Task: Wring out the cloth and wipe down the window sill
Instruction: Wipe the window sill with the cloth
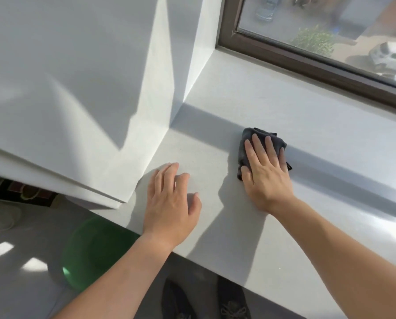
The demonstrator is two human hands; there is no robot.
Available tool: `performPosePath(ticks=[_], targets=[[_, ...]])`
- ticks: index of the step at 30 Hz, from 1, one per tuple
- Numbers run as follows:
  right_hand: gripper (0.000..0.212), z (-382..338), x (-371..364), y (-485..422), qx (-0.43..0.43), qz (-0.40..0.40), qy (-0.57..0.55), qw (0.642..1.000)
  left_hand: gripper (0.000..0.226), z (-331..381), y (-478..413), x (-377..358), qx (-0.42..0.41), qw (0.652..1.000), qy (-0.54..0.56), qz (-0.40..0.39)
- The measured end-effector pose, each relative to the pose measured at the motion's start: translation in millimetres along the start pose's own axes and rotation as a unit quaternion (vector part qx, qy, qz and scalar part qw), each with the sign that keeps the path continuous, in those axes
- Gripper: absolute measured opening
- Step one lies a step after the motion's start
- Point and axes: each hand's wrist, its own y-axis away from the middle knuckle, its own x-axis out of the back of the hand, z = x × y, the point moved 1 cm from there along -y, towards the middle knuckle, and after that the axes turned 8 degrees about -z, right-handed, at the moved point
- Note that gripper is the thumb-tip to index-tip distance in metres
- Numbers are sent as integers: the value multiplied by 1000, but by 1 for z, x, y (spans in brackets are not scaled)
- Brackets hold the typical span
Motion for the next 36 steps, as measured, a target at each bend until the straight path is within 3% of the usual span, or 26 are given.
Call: performPosePath(ticks=[2,7,13,17,21,24,27,31,34,36], targets=[[68,-32,-2,-13,9,5,6,1000,37,2,0,1,-1,1000,14,3],[65,-81,-1,-44,136,-13,25,990,36,-6,0,6,-20,999,19,19],[65,4,-13,30,64,4,9,998,52,-10,22,3,-29,997,-55,-43],[70,-32,-13,23,10,11,12,1000,60,-11,27,3,-19,999,-27,-41],[66,-114,-10,-30,174,-25,35,984,69,-14,29,-2,0,1000,-23,-4],[63,-115,-8,-44,230,-39,52,971,73,-16,30,-5,4,1000,-16,-6],[63,-57,-7,-18,225,-40,36,973,69,-11,30,-3,15,1000,-16,-21],[63,4,-7,20,157,-33,20,987,63,-7,36,-1,17,999,-39,-30],[66,-28,-13,13,129,-25,26,991,68,4,48,-9,37,996,-68,-36],[67,-64,-14,-4,188,-28,30,981,71,15,56,-16,51,995,-77,-36]])
